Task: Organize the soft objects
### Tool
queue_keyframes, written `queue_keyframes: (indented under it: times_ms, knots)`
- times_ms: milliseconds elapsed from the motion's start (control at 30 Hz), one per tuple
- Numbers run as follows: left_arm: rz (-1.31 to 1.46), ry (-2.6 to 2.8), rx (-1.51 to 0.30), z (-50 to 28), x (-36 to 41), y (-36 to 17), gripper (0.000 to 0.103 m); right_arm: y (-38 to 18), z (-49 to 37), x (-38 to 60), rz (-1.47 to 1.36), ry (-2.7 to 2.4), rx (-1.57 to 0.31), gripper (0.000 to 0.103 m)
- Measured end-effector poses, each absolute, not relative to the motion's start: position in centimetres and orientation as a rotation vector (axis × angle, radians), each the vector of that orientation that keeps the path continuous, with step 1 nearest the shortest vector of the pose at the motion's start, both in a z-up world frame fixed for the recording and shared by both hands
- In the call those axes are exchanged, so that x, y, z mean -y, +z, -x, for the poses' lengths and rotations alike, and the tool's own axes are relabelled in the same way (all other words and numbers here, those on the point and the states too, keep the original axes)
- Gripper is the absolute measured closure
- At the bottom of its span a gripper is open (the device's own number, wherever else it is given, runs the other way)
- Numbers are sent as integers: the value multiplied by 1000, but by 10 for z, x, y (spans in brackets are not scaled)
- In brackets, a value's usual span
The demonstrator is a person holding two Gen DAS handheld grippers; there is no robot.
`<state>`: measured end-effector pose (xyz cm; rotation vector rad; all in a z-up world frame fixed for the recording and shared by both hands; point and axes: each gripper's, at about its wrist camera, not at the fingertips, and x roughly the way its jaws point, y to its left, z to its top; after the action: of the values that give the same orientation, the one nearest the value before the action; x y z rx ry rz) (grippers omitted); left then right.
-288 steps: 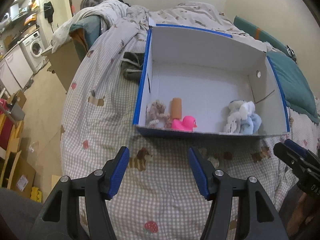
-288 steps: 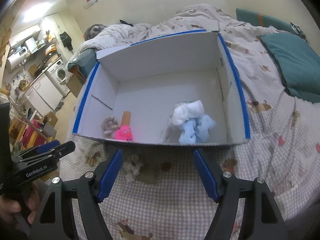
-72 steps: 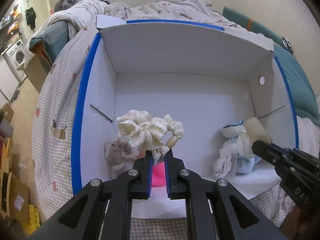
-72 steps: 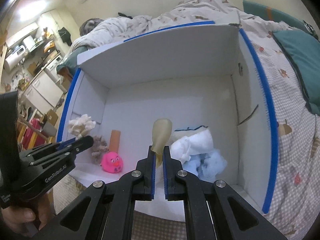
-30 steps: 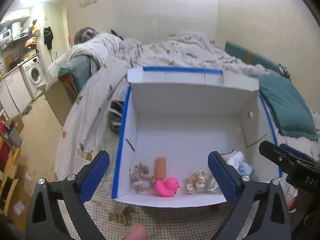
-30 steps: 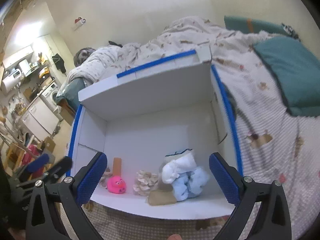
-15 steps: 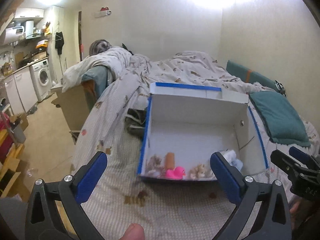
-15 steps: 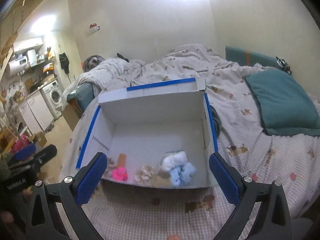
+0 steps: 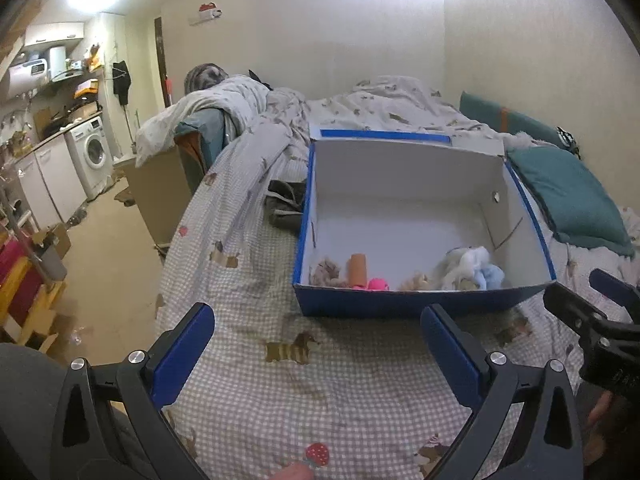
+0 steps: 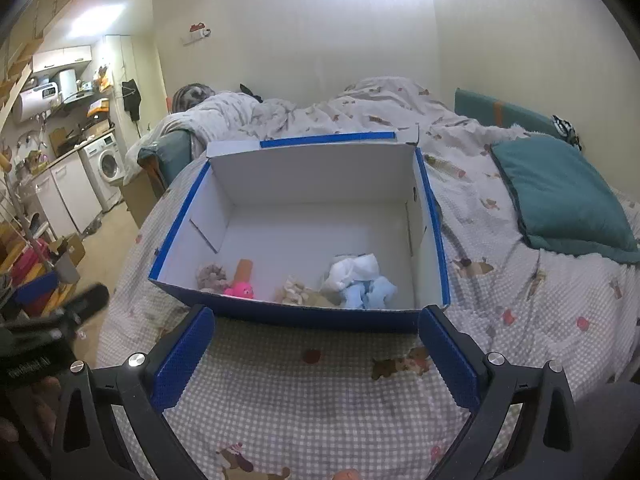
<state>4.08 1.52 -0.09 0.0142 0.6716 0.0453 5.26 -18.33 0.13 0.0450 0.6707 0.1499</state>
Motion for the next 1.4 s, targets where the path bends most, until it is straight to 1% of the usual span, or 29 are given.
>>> queue_keyframes:
  times_ms: [567, 1400]
  knots:
    - [43, 41, -678, -44, -23, -2, 0, -3, -55, 186, -44, 128, -686, 0]
    - [50, 31, -676, -44, -22, 2, 0, -5, -55, 187, -64, 128, -689, 0]
